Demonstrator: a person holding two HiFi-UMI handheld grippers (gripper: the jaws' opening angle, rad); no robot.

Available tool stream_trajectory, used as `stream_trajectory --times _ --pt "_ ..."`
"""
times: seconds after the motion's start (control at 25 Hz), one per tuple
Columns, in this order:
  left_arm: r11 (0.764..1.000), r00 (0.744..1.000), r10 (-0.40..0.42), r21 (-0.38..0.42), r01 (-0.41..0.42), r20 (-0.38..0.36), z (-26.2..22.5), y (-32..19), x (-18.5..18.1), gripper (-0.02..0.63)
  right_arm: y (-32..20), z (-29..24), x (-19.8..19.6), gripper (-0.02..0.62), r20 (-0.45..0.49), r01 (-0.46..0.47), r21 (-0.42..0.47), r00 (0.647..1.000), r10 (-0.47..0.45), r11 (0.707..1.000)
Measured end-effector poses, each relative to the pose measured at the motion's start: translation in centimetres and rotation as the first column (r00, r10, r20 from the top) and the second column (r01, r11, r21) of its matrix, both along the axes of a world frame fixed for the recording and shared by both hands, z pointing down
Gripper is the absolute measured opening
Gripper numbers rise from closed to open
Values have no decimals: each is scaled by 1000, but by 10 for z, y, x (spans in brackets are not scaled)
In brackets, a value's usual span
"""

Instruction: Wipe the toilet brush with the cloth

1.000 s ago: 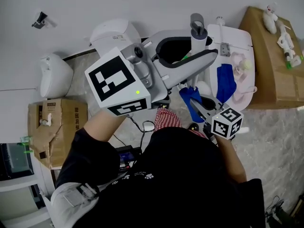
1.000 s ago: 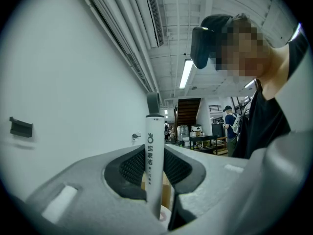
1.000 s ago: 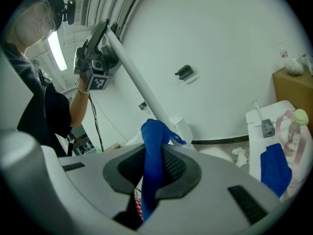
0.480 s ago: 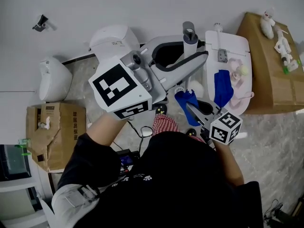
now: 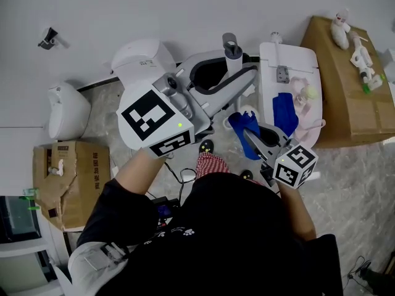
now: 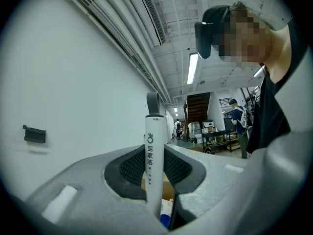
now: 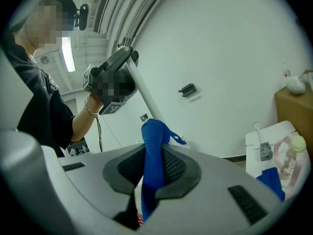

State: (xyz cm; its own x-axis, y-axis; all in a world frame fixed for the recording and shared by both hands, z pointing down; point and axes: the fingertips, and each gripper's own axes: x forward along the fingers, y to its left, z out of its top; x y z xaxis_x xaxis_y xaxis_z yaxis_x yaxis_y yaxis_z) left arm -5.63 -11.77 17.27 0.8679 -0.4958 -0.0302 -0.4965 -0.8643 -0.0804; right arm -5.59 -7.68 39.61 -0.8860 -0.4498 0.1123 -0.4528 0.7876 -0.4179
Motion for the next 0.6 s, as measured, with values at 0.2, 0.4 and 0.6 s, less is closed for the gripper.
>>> stream_trajectory --times 0.2,0.4,0.6 --pt "1000 999 -24 2 24 24 9 -6 3 89 -14 -15 17 63 13 -67 49 998 66 997" --pt "1000 998 -29 -5 30 49 19 -6 5 89 -27 -33 32 63 31 -131 107 991 129 986" --pt "999 998 -31 -41 33 48 30 -6 4 89 -39 -55 42 63 49 -163 173 986 157 971"
